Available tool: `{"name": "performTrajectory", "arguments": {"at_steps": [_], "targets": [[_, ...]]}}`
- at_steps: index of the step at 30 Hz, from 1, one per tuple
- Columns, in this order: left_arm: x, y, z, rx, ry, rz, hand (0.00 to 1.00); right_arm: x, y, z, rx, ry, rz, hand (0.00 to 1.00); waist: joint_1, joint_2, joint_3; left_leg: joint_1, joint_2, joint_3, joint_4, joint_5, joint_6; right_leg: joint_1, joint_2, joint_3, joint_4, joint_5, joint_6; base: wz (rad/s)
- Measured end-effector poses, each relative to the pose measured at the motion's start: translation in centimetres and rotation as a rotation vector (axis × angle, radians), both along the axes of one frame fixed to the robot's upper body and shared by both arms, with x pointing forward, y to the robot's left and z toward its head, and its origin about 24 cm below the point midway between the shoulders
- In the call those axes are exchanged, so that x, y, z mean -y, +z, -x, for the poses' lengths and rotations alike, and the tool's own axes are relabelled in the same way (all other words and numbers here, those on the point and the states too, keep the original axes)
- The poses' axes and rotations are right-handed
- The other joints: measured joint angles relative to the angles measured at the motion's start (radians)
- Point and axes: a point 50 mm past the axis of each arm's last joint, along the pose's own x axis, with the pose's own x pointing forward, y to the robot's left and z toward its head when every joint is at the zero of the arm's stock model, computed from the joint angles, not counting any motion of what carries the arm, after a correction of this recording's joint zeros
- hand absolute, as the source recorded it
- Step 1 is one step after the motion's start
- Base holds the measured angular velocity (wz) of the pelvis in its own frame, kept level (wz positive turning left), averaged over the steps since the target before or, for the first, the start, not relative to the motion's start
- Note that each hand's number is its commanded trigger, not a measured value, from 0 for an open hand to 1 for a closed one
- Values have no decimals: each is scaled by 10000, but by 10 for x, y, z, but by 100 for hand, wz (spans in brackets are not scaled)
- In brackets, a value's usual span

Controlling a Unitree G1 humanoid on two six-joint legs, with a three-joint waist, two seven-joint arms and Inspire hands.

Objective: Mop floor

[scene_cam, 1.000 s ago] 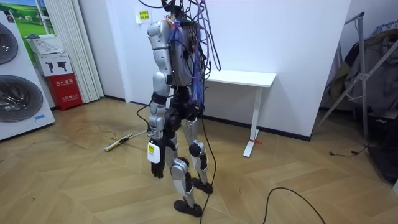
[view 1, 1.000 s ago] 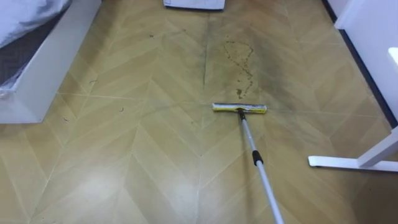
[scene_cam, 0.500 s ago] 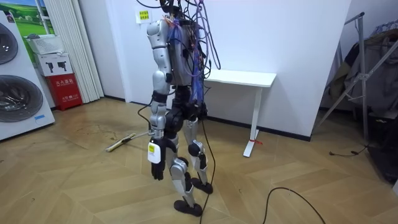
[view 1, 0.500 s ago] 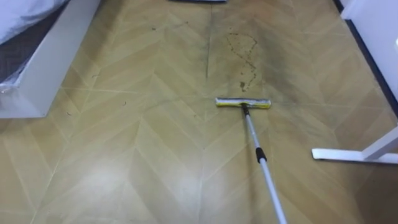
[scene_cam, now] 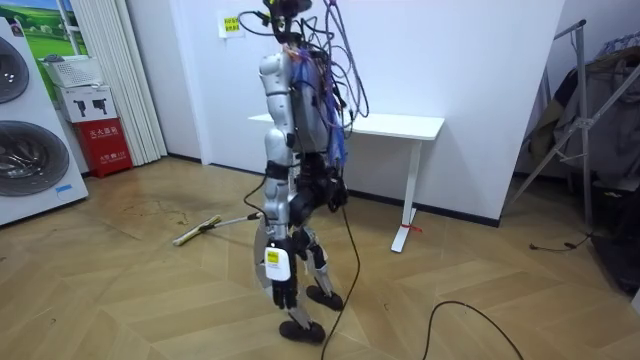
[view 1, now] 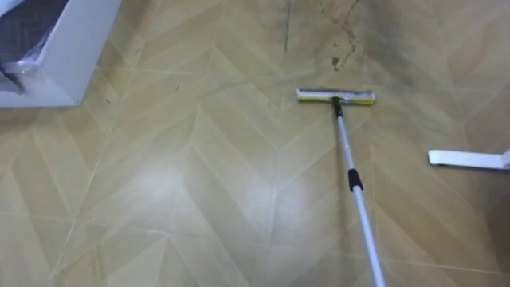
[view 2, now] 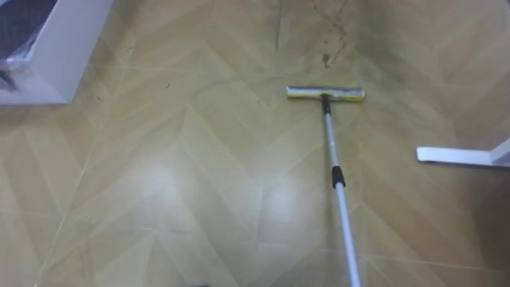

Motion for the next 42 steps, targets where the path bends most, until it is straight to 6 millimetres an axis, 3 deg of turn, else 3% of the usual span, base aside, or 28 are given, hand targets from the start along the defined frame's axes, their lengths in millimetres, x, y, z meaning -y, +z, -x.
{"name": "performTrajectory", "arguments": {"at_steps": [2,4,5,6,8,9,10,12,13,14,15,17,19,22,24,25,27,29,31,33,34,35,36,37,39,40,41,42], "targets": [[-6,1,1,-83,-174,-76,0,11,6,-18,432,-17,152,100,304,-85,-10,-980,161,6,1847,538,-181,-402,71,189,1113,-606,-17,-9],[-10,3,2,-86,-139,-151,0,22,13,-36,878,22,329,100,478,-150,15,-1637,175,71,2897,1154,-177,-613,253,503,1731,-979,-62,0],[-14,3,3,-106,-147,-183,0,29,17,-45,1180,-47,398,100,493,-182,18,-1977,141,195,2807,1130,-219,-639,392,726,1924,-1077,-199,20],[-14,4,3,-84,-170,-163,0,32,19,-49,1300,-53,428,100,506,-179,18,-2155,158,333,2564,1070,-125,-630,486,819,1953,-1114,-190,27],[-17,5,3,7,-191,-58,0,37,22,-55,1568,-203,427,100,838,-366,10,-2425,105,836,181,1056,-107,-591,819,1455,1815,-1194,-131,-1],[-17,4,6,-47,-183,13,0,37,22,-54,1586,-264,391,100,870,-307,10,-2423,38,805,-541,1090,-153,-494,882,1505,1681,-1201,-111,-10],[-17,4,12,-225,-130,145,0,36,20,-48,1488,-346,283,100,883,-207,12,-2407,-55,694,-1406,1403,95,-227,901,1519,1357,-1254,7,-3],[-14,3,18,-413,-82,333,0,34,17,-35,1132,-440,116,100,889,-164,-139,-2222,-250,770,-1674,1454,312,82,637,1516,759,-1295,190,-3],[-13,3,15,-323,-89,421,0,35,16,-26,890,-522,109,100,890,-125,-166,-2088,-266,1115,-1769,1122,846,220,411,1558,513,-1182,467,-10],[-11,2,13,-314,-101,462,0,38,16,-16,615,-623,188,100,877,-154,-154,-2001,-452,1327,-1800,940,1139,101,94,1568,871,-1063,723,-12],[-9,2,10,-258,-118,495,0,40,16,-10,448,-682,265,100,862,-138,-144,-1955,-586,1377,-1769,850,1207,-84,-35,1563,1253,-834,882,-5],[0,0,-8,352,-273,608,0,45,16,18,-226,-902,488,100,691,180,-150,-1781,-893,1410,-1713,366,1555,-1050,-402,1797,2866,550,1166,4],[3,1,-23,1032,-435,519,0,43,15,31,-546,-1043,558,100,458,417,-148,-1739,-905,1408,-1797,165,1689,-2062,-467,1852,3258,650,1179,7],[3,3,-34,1688,-364,242,0,29,8,41,-745,-1276,444,100,214,523,-143,-1588,-890,1263,-2226,46,1634,-3388,-403,1797,1592,718,1149,-4],[6,2,-33,1683,-276,185,0,20,5,43,-818,-1290,314,100,129,514,-135,-1560,-897,1114,-2328,-37,1489,-3719,-249,1660,-315,1358,1055,-2],[10,1,-32,1671,-208,234,0,17,4,44,-852,-1318,267,100,149,523,-115,-1531,-861,1068,-2279,-159,1372,-3828,-145,1593,-540,2157,982,-8],[16,0,-31,1614,-103,400,0,18,4,39,-799,-1342,334,100,394,454,-62,-1438,-706,1033,-2102,-256,1214,-3642,-71,1287,-585,2149,793,-29],[16,-1,-26,1500,233,462,0,24,7,20,-554,-1130,553,100,709,416,-39,-1443,-493,713,-1404,-421,901,-3337,-95,624,-415,1914,400,-40],[11,0,-25,1513,460,382,0,32,13,-4,-167,-928,728,100,748,269,22,-1584,-415,686,-599,-452,767,-3256,-160,544,-2,1406,299,-7],[4,2,-25,1548,593,233,0,44,22,-31,369,-687,1017,100,904,210,50,-2133,-125,703,916,-167,296,-3278,-100,538,661,830,185,0],[-1,3,-25,1559,638,116,0,51,29,-50,866,-573,1169,100,989,54,80,-2559,10,706,1916,310,-11,-3306,-74,603,1097,480,188,7],[-7,4,-22,1490,572,-19,0,55,35,-67,1364,-405,1239,100,1065,-107,101,-3026,94,711,2834,1123,-113,-3301,14,760,1474,164,146,10],[-9,5,-20,1421,491,-86,0,57,36,-71,1487,-310,1268,100,1090,-202,118,-3255,135,727,3190,1492,-115,-3286,89,842,1626,29,90,24],[-14,6,-17,1328,405,-167,0,59,42,-85,1999,-137,1223,100,1179,-306,82,-3665,194,763,3259,1457,-51,-3263,221,950,1845,-171,-55,35],[-15,6,-15,1279,306,-140,0,62,44,-90,2337,-284,1176,100,1302,-290,87,-4118,194,799,2008,1019,106,-3060,486,996,1896,-401,-91,38],[-15,6,-11,1202,235,-35,0,59,42,-88,2396,-426,1037,100,1316,-272,81,-4103,99,824,507,979,122,-2768,586,1050,1768,-535,0,35],[-14,5,-6,1048,276,105,0,55,38,-81,2289,-695,844,100,1312,-196,52,-3920,-70,808,-1003,1145,330,-2348,615,1053,1535,-721,39,30],[-13,5,-3,950,311,150,0,53,35,-75,2166,-770,730,100,1309,-205,48,-3854,-166,815,-1225,1315,404,-2162,556,1085,1416,-803,104,23]]}}
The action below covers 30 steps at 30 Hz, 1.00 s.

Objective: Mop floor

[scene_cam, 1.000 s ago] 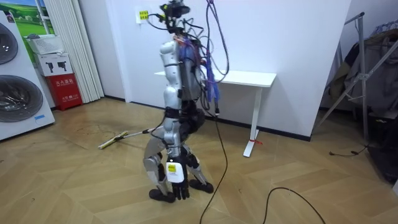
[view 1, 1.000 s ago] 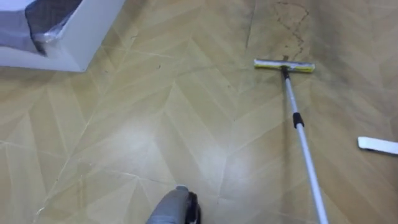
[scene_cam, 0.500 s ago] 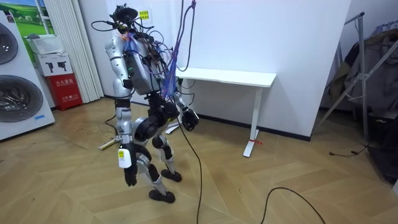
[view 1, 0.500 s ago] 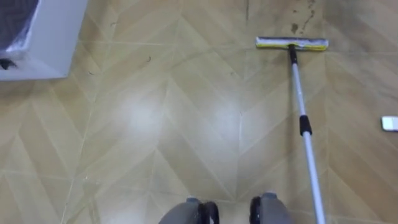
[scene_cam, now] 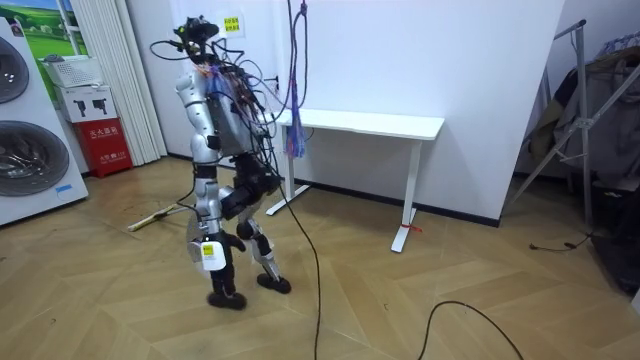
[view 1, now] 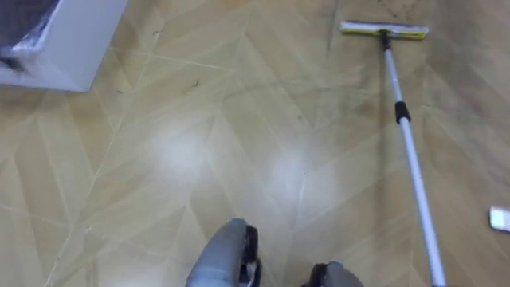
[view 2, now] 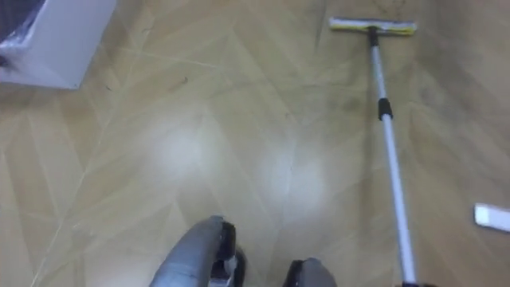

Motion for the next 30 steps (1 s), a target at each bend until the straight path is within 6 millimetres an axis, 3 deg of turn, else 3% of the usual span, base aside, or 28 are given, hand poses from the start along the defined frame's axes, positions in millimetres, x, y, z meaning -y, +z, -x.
{"name": "performTrajectory", "arguments": {"at_steps": [1,2,3,4,5,7,9,10,11,12,13,14,16,18,19,20,21,23,24,25,26,27,28,29,30], "targets": [[4,-2,5,-158,15,190,0,0,-5,17,-392,-117,-142,100,-38,77,-54,343,-39,115,-202,-110,269,487,-37,27,-466,-50,128,24],[8,-3,4,-187,32,353,0,2,-9,40,-910,-271,-121,100,-108,189,-79,727,-15,371,-309,-379,686,859,-57,190,-773,-48,254,26],[9,-3,7,-237,57,425,0,2,-11,51,-1172,-354,-99,100,-129,214,-81,875,-46,491,-312,-532,800,941,-136,241,-669,19,379,18],[11,-3,3,-128,57,493,0,3,-13,72,-1666,-536,-42,100,-175,262,-86,1151,-181,610,-274,-806,952,879,-374,280,-59,413,828,3],[11,-3,-1,59,13,481,0,0,-16,90,-2098,-647,-58,100,-332,340,-122,1427,-259,643,-280,-1052,1026,691,-497,356,603,1039,1011,-6],[10,-2,-13,535,49,322,0,-10,-21,108,-2536,-728,-191,100,-483,410,-133,1722,-458,338,-407,-1375,1005,89,-490,562,1373,1799,1003,-34],[15,-2,-22,939,56,185,0,-17,-24,114,-2792,-571,-154,100,-597,592,-137,1958,-601,-108,-533,-1512,890,-786,-498,595,1421,1776,950,-60],[20,-3,-23,1037,-3,134,0,-21,-26,113,-2877,-303,-34,100,-730,747,-106,2208,-729,-561,-691,-1563,795,-1205,-486,612,774,1766,935,-73],[26,-4,-23,1022,-97,167,0,-26,-28,112,-2906,-183,68,100,-787,860,-129,2455,-782,-963,-851,-1604,711,-1403,-439,621,-478,1820,885,-75],[28,-5,-23,1019,-116,176,0,-29,-29,111,-2929,-79,97,100,-794,854,-130,2569,-874,-1203,-932,-1612,641,-1421,-444,646,-1220,1916,889,-67],[29,-5,-22,981,-121,159,0,-35,-31,105,-2954,209,114,100,-875,838,-92,2724,-961,-1489,-893,-1726,430,-1401,-356,628,-2180,2368,965,-24],[30,-5,-21,928,-77,120,0,-39,-32,102,-3006,321,65,100,-1045,756,-58,2788,-1000,-1470,-750,-1834,264,-1182,-554,399,-2159,2889,735,5],[33,-6,-22,943,-15,179,0,-38,-31,92,-2984,192,171,100,-1045,845,-77,2873,-840,-1226,-476,-1883,171,-880,-680,-133,-1955,2679,536,38],[31,-6,-19,833,366,198,0,-29,-25,66,-2519,34,409,100,-864,701,-57,2885,-701,-1135,-107,-1928,76,-711,-752,-386,-1732,2314,402,31],[26,-5,-15,736,707,152,0,-19,-17,41,-1982,111,693,100,-833,552,-22,2647,-682,-1107,582,-1857,-49,-686,-888,-460,-1433,1921,342,42],[21,-4,-11,654,887,76,0,-7,-6,15,-1287,275,1063,100,-807,436,7,2090,-523,-1082,1843,-1424,-557,-663,-884,-521,-1015,1510,338,42],[17,-3,-10,614,903,-10,0,-1,-1,2,-904,357,1247,100,-755,317,19,1735,-458,-1051,2548,-985,-738,-666,-887,-514,-765,1332,287,29],[5,0,-4,477,762,-337,0,12,15,-29,380,594,1553,100,-291,-182,9,479,-137,-754,4593,1167,-766,-543,-868,-469,-162,771,29,23],[4,0,-2,419,718,-358,0,13,18,-35,670,616,1512,100,-277,-225,17,263,-110,-758,4757,1224,-749,-440,-825,-473,-125,681,4,50],[4,-1,1,267,643,-300,0,17,22,-41,1116,465,1455,100,-271,-227,13,-66,64,-682,4544,888,-487,-187,-692,-436,-119,530,-12,71],[4,-1,3,161,569,-193,0,15,20,-40,1253,290,1222,100,-263,-251,29,-87,150,-501,3544,422,-416,90,-571,-251,-236,371,51,70],[5,-1,3,116,502,-126,0,13,18,-37,1242,169,1087,100,-264,-263,29,9,132,-500,2652,278,-458,225,-462,-122,-370,340,90,70],[7,-1,2,94,363,54,0,9,13,-28,1143,-33,820,100,-283,-192,10,296,70,-540,656,139,-449,516,-292,24,-797,305,161,73],[8,-1,-2,146,264,228,0,4,5,-14,970,-494,527,100,-361,-189,-25,612,-146,-553,-713,2,-198,756,-291,207,-1198,254,300,77],[9,-1,-4,194,272,307,0,2,1,-5,844,-738,393,100,-398,-159,-30,737,-204,-455,-866,-8,-18,868,-294,313,-1401,251,439,63]]}}
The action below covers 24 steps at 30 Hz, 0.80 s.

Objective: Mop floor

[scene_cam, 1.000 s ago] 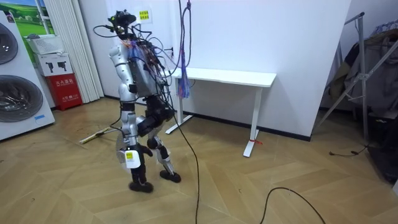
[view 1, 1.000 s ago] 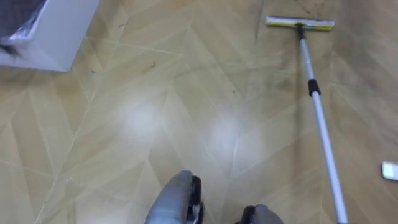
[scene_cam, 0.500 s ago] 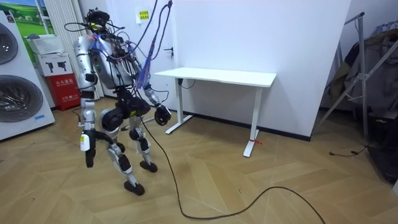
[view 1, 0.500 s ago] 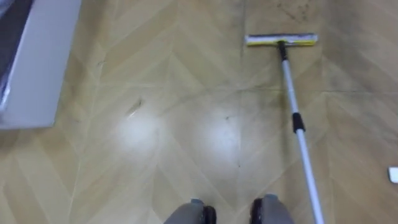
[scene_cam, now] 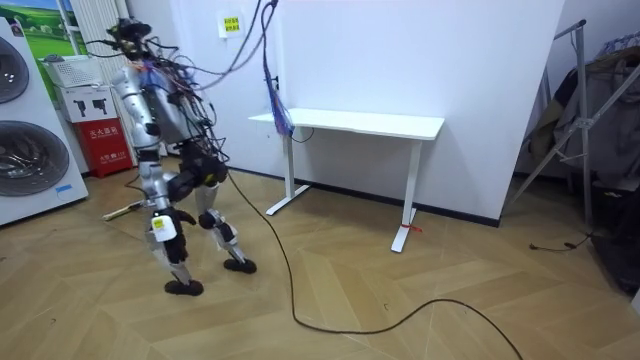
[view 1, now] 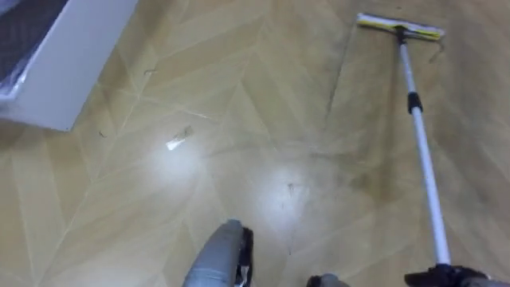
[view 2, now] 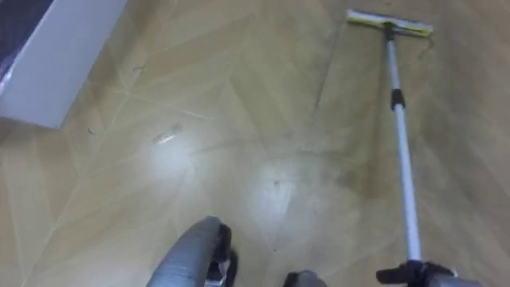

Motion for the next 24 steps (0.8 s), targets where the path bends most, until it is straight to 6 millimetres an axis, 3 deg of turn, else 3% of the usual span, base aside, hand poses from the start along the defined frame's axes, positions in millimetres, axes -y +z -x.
{"name": "performTrajectory", "arguments": {"at_steps": [1,2,4,5,6,7,8,10,12,13,14,16,18,20,22,23,24], "targets": [[3,-1,0,-18,109,171,0,-2,-7,20,-423,-289,-209,100,6,142,-5,302,66,331,-143,-171,328,302,-18,237,-341,41,164,12],[7,-2,1,-81,76,277,0,-4,-12,40,-988,-457,-284,100,59,259,-19,704,67,618,-147,-455,611,547,-101,453,-298,209,454,-19],[10,-3,4,-109,208,317,0,-3,-16,69,-1721,-520,-211,100,27,425,-38,1276,28,1009,-159,-923,783,540,-282,584,349,752,783,-60],[9,-2,0,108,242,287,0,-3,-18,92,-2317,-571,-98,100,-66,589,-136,1476,-23,1089,-135,-1169,885,324,-388,652,904,1242,838,-54],[9,-2,-3,281,296,263,0,-4,-19,101,-2558,-570,-83,100,-97,653,-178,1520,-22,1095,-132,-1261,913,154,-399,686,1201,1535,847,-51],[8,-1,-11,637,295,176,0,-9,-22,112,-2942,-524,-94,100,-198,770,-208,1581,-34,952,-158,-1390,937,-324,-322,855,1818,2234,816,-67],[7,0,-17,863,271,4,0,-16,-25,115,-3155,-387,-145,100,-213,860,-151,1633,-110,552,-199,-1468,859,-827,-99,1059,2153,2358,758,-78],[13,-1,-22,1005,143,-59,0,-25,-28,115,-3341,-72,-134,100,-264,1011,-51,1858,-193,-33,-382,-1528,745,-1541,173,954,1910,2083,720,-101],[20,-3,-21,967,144,-1,0,-32,-31,109,-3348,192,-91,100,-272,1049,-12,2227,-235,-417,-705,-1541,621,-1671,300,662,194,2072,669,-102],[21,-3,-20,914,161,-21,0,-37,-32,98,-3321,529,-89,100,-279,952,9,2415,-367,-664,-808,-1568,506,-1491,336,533,-1203,2244,646,-59],[22,-4,-19,866,180,-27,0,-37,-31,91,-3416,756,-9,100,-403,908,59,2440,-426,-763,-676,-1692,353,-1333,272,251,-1479,2677,280,-33],[22,-4,-19,915,393,-19,0,-35,-28,75,-3256,680,118,100,-454,977,16,2512,-313,-618,-538,-1716,311,-1134,124,-198,-1427,2569,122,14],[18,-3,-19,883,412,-116,0,-29,-22,47,-2693,677,273,100,-350,850,51,2490,-276,-595,-360,-1716,308,-1118,68,-365,-1243,2390,14,23],[9,-1,-19,868,452,-310,0,-12,-6,10,-1691,649,620,100,-199,570,116,2286,-274,-610,275,-1747,244,-1167,-56,-537,-753,1963,-86,46],[-4,2,-13,723,519,-601,0,-1,4,-8,-1083,662,847,100,-25,421,51,1916,-98,-547,1192,-1760,146,-1173,-61,-660,-336,1591,-242,41],[-12,4,-8,501,375,-872,0,2,9,-20,-622,780,934,100,118,187,38,1623,134,-345,1828,-1645,-57,-1191,-35,-757,-61,1359,-341,37],[-15,5,-4,364,379,-968,0,2,11,-25,-429,820,938,100,141,94,21,1520,230,-275,2082,-1601,-130,-1175,-13,-779,48,1253,-408,45]]}}
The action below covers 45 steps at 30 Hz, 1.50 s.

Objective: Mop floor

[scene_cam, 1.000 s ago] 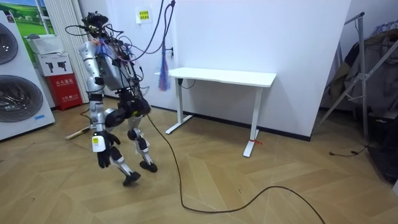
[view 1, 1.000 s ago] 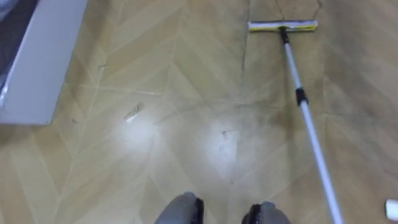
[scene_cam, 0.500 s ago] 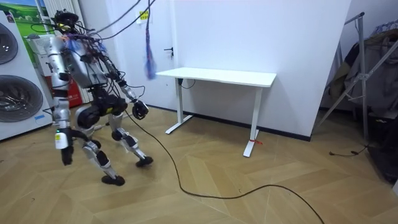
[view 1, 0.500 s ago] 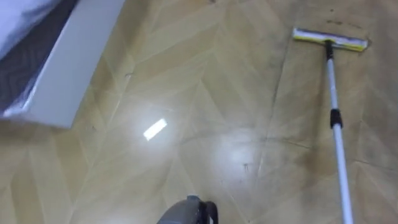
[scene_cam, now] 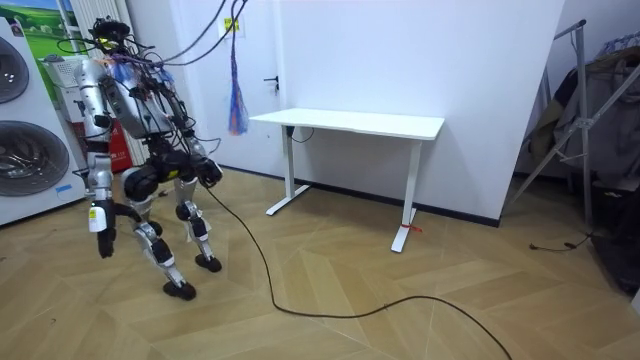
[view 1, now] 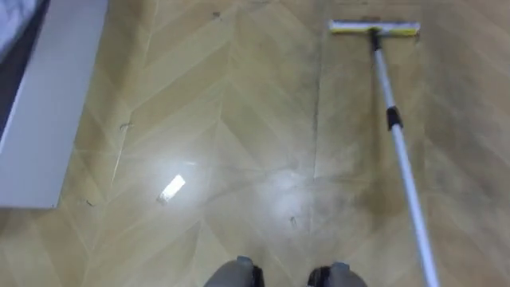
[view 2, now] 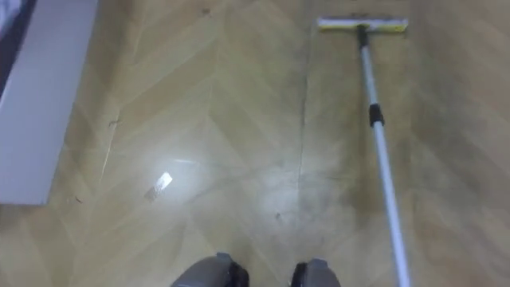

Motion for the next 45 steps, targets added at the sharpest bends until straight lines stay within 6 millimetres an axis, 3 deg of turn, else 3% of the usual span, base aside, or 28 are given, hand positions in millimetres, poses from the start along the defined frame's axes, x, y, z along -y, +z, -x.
{"name": "performTrajectory", "arguments": {"at_steps": [1,4,5,6,8,9,10,12,14,15,17,19,20,21,22,24,26,28,31,33,34,35,36,38,40,41,43,45], "targets": [[-2,0,6,-282,39,-59,0,2,2,-4,315,-18,-125,100,54,-93,-44,-109,109,-6,350,33,-53,82,147,21,129,-164,-73,55],[1,-1,17,-674,10,185,0,-1,-3,5,416,-224,-593,100,91,43,-3,-47,391,89,822,106,-154,608,620,204,-60,-272,-173,56],[5,-2,19,-726,19,345,0,-2,-8,16,198,-356,-741,100,73,134,56,-218,366,75,1066,520,-184,833,733,503,-156,-288,-147,58],[7,-3,19,-716,-29,422,0,-2,-10,25,14,-431,-783,100,49,139,51,-275,203,63,892,415,-189,903,714,701,-175,-331,-101,89],[20,-6,8,-463,-405,1023,0,4,-20,74,-922,-1195,-749,100,-198,484,-150,-90,-483,11,-2030,355,114,1053,718,1478,-561,-389,152,108],[21,-6,5,-362,-437,1150,0,2,-23,85,-1195,-1332,-783,100,-173,511,-168,54,-517,174,-2164,544,459,1034,712,1677,-608,-410,271,38],[22,-6,8,-359,-313,1275,0,-5,-27,101,-1621,-1507,-939,100,-114,483,-170,340,-356,719,-2442,502,605,1099,702,1999,-684,-350,410,-54],[24,-8,15,-567,-73,1394,0,-11,-31,113,-2016,-1425,-1114,100,-121,490,-155,686,-191,1214,-2532,210,713,1054,492,1667,-393,-183,549,-96],[28,-9,15,-494,-30,1505,0,-14,-33,129,-2688,-1049,-1064,100,-219,564,-177,867,-250,1245,-2217,-243,791,857,62,1036,459,69,758,-82],[28,-8,13,-398,5,1525,0,-14,-33,130,-2802,-1001,-1062,100,-340,615,-166,861,-266,1226,-2126,-340,817,776,-1,979,705,166,748,-52],[29,-8,1,-47,-78,1565,0,-18,-34,124,-3042,-633,-1046,100,-652,725,-132,827,-385,1214,-1879,-599,929,373,-42,1009,1466,483,819,-32],[32,-8,-5,28,-371,1651,0,-21,-33,108,-2904,-514,-996,100,-635,774,-100,772,-396,1207,-1743,-687,1040,10,7,1121,1789,745,928,-45],[34,-8,-6,28,-403,1693,0,-21,-32,92,-2673,-345,-894,100,-562,856,-42,788,-412,1093,-1699,-715,1103,-284,103,1148,1922,858,986,-67],[35,-9,-5,15,-384,1703,0,-21,-30,83,-2492,-236,-837,100,-466,892,-18,793,-427,951,-1697,-719,1118,-367,205,1147,1670,756,971,-95],[37,-9,-4,-40,-363,1716,0,-21,-26,61,-2058,116,-662,100,-215,917,47,788,-445,619,-1737,-714,1110,-482,428,1033,797,602,888,-97],[35,-9,1,-285,-271,1575,0,-21,-19,32,-1455,536,-511,100,-134,954,55,876,-562,81,-1854,-679,1043,-468,558,504,-509,674,752,-59],[26,-7,1,-284,-243,1077,0,-21,-11,4,-740,717,-492,100,-76,812,40,1000,-907,-663,-1948,-597,845,-172,474,50,-1055,1206,138,15],[21,-6,1,-275,-249,852,0,-14,-1,-12,-293,724,-368,100,-78,651,85,990,-900,-621,-1828,-584,792,44,147,-433,-891,995,-99,65],[13,-3,-2,-39,-165,668,0,3,12,-23,217,657,-109,100,80,351,34,777,-671,39,-1122,-554,735,64,-60,-595,-327,402,-213,66],[12,-3,3,-206,-135,647,0,6,15,-26,478,676,-142,100,209,225,16,513,-437,235,-446,-359,394,212,6,-660,-224,157,-302,46],[13,-3,6,-390,-92,708,0,6,14,-25,569,590,-278,100,225,217,10,376,-326,249,-111,-175,82,398,38,-738,-282,105,-359,49],[13,-3,8,-478,-59,747,0,6,11,-19,476,547,-389,100,217,244,3,196,-214,255,146,-45,-69,546,163,-626,-383,76,-375,55],[13,-3,8,-475,-64,751,0,6,9,-13,378,510,-413,100,206,243,-2,121,-223,209,-36,-116,-51,609,192,-546,-440,43,-377,75],[15,-3,3,-411,-510,824,0,9,-3,22,-390,5,-417,100,128,309,-21,-260,-249,185,-1899,47,-57,820,334,-82,-708,-48,-217,91],[18,-5,6,-466,-459,1097,0,11,-12,56,-1216,-335,-337,100,110,353,-46,-254,-315,309,-2343,841,318,1090,402,483,-798,-217,15,55],[22,-6,8,-509,-415,1258,0,10,-15,73,-1659,-485,-278,100,124,425,-57,15,-179,722,-2450,708,683,1163,464,788,-809,-237,125,9],[27,-7,11,-630,-355,1440,0,6,-20,91,-2169,-390,-250,100,159,465,-45,341,-94,1043,-2435,447,838,1263,354,783,-585,-160,262,-43],[32,-8,9,-488,-334,1560,0,0,-25,105,-2565,-382,-215,100,1,521,-74,632,-257,1071,-2407,267,917,1372,47,556,-107,-46,462,-26]]}}
